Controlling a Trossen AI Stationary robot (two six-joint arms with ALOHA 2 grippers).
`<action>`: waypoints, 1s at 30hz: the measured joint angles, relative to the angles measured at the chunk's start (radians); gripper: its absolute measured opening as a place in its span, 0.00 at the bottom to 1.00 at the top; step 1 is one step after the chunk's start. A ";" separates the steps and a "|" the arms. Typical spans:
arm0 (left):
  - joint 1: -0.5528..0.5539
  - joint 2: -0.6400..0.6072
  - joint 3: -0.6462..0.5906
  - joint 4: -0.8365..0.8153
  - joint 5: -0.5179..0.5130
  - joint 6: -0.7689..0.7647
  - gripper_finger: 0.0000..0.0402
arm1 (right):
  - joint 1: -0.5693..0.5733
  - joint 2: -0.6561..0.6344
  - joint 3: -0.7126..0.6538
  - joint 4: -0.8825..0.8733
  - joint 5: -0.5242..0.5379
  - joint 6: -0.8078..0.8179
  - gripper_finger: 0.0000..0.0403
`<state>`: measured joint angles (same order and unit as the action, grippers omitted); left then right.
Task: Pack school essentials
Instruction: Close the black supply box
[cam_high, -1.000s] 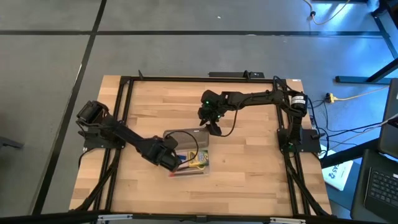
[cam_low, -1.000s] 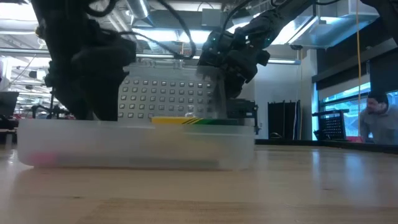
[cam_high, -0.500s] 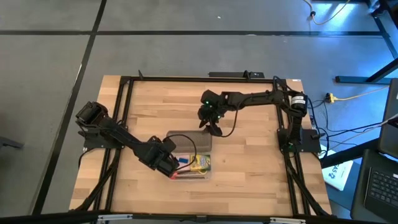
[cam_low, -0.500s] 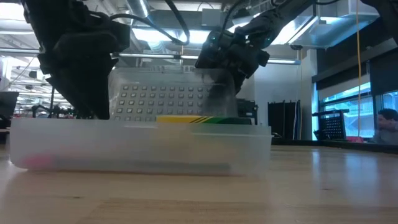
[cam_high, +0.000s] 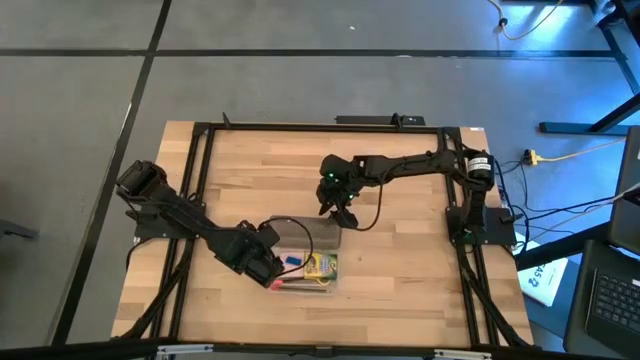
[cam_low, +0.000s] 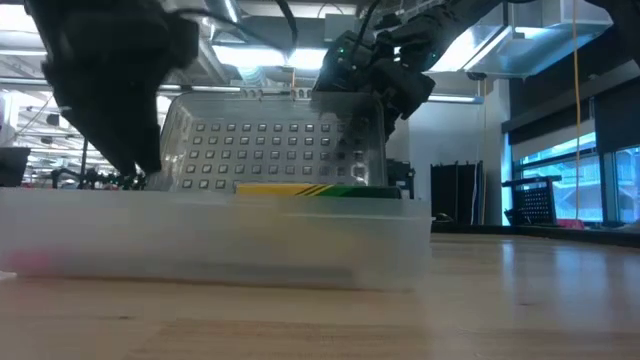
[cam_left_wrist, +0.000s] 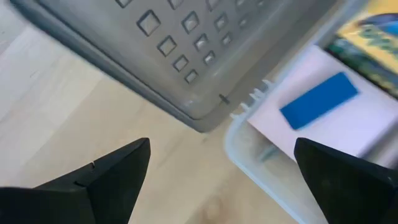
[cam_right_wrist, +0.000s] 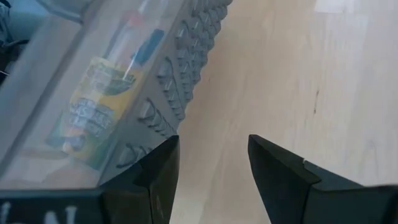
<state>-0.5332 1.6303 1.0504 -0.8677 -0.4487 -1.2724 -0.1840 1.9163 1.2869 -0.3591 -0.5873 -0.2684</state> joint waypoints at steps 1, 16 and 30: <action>-0.009 -0.013 0.000 0.000 0.000 0.000 0.98 | 0.003 0.000 0.000 0.000 0.000 0.000 0.48; -0.102 -0.140 0.000 -0.056 -0.018 0.000 0.98 | 0.048 -0.076 0.001 -0.004 0.038 -0.001 0.48; -0.131 -0.140 0.000 -0.131 0.086 -0.090 0.98 | 0.180 -0.092 0.022 0.010 0.074 0.054 0.48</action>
<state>-0.6637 1.4899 1.0504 -0.9991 -0.3624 -1.3619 -0.0036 1.8248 1.3087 -0.3490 -0.5130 -0.2146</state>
